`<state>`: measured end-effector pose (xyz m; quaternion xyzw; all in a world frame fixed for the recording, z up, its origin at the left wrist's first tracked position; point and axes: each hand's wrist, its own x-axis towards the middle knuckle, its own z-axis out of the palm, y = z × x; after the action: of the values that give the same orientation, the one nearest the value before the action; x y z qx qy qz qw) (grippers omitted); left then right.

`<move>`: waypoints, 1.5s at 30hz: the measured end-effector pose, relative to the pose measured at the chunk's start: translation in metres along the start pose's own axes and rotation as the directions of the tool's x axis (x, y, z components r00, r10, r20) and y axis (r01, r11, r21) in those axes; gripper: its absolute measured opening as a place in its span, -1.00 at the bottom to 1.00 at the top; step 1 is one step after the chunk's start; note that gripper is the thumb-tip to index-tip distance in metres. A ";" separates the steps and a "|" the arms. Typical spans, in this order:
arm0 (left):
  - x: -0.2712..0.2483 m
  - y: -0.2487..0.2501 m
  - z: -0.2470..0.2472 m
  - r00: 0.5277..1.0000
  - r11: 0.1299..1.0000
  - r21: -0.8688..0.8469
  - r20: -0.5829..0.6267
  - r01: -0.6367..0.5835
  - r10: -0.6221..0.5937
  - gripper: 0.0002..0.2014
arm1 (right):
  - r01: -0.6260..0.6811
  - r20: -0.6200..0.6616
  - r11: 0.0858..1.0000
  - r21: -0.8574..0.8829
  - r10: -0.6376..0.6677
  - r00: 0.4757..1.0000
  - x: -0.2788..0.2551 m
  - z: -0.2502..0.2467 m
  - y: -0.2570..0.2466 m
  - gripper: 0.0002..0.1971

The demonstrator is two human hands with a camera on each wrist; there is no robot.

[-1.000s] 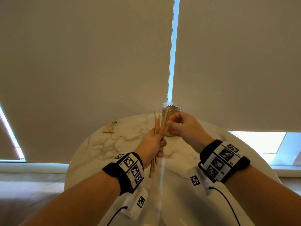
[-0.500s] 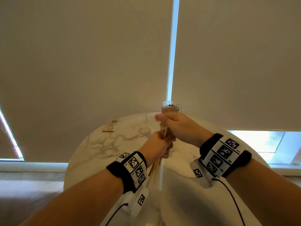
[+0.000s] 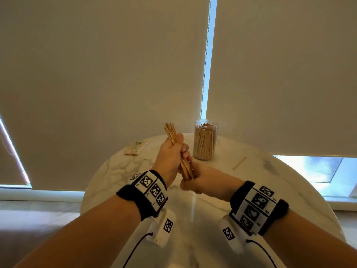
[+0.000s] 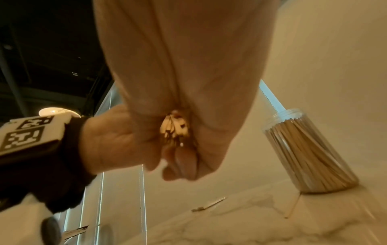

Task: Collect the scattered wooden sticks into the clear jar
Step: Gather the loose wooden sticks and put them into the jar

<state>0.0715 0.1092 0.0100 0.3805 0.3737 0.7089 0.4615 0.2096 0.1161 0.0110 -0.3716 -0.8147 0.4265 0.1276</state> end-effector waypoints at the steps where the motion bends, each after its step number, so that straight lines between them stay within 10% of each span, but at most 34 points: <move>1: 0.003 0.000 -0.001 0.999 0.999 -0.015 -0.039 -0.030 0.030 -0.83 | -0.048 0.064 0.999 0.024 0.046 0.997 0.000 0.001 0.001 -0.57; 8: -0.005 -0.013 0.002 0.999 0.997 0.056 0.020 0.044 -0.045 -0.81 | -0.100 0.099 0.921 0.377 0.067 0.993 0.007 0.005 -0.001 -0.71; 14: 0.022 -0.019 -0.013 0.997 0.925 0.380 -0.083 0.031 0.001 -0.79 | -0.214 -0.052 0.956 0.199 0.229 0.972 0.010 -0.017 0.022 -0.49; 24: 0.107 -0.057 -0.024 0.980 0.335 0.939 -0.003 0.070 -0.197 -0.76 | -0.573 -0.381 0.768 -0.286 0.457 0.804 0.076 -0.123 0.102 -0.77; 33: 0.143 -0.106 -0.008 0.939 -0.205 0.976 -0.133 0.069 -0.317 -0.63 | -0.665 -0.383 0.477 -0.575 0.561 0.734 0.127 -0.158 0.159 -0.69; 45: 0.112 -0.082 -0.030 0.937 -0.119 0.986 -0.151 0.119 -0.316 -0.69 | -0.641 -0.345 0.576 -0.507 0.546 0.763 0.081 -0.118 0.126 -0.73</move>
<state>0.0434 0.2333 -0.0528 0.5745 0.7954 0.0935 0.1689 0.2784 0.2900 -0.0262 -0.6744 -0.7207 0.1353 -0.0862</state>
